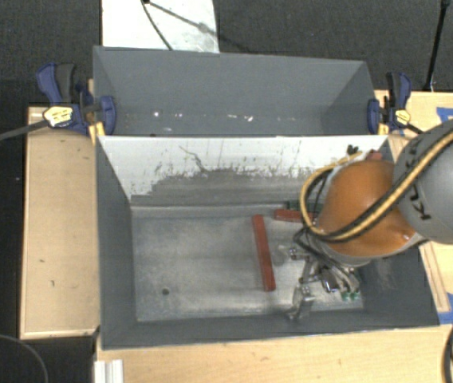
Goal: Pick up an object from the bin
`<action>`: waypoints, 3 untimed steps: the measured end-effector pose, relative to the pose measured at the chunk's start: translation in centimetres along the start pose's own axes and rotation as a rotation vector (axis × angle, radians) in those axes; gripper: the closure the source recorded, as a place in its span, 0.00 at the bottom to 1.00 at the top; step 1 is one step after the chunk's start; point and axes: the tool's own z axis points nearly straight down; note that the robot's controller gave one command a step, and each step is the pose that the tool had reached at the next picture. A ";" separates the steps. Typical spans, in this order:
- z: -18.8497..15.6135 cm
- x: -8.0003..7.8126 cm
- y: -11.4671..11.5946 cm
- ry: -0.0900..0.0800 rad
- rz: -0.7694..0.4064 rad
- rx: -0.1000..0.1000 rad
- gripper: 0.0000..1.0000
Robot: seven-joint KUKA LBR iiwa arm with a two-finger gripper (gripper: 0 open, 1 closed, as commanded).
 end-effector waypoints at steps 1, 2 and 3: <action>1.5 -7.4 6.3 -0.007 -0.569 -0.001 0.00; 1.1 -7.8 -0.7 -0.006 -0.547 0.004 0.00; 1.1 -7.8 -0.1 -0.006 -0.547 -0.001 1.00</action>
Offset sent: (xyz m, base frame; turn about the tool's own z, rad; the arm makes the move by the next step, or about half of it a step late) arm 0.0642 0.0705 -0.0153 -0.5685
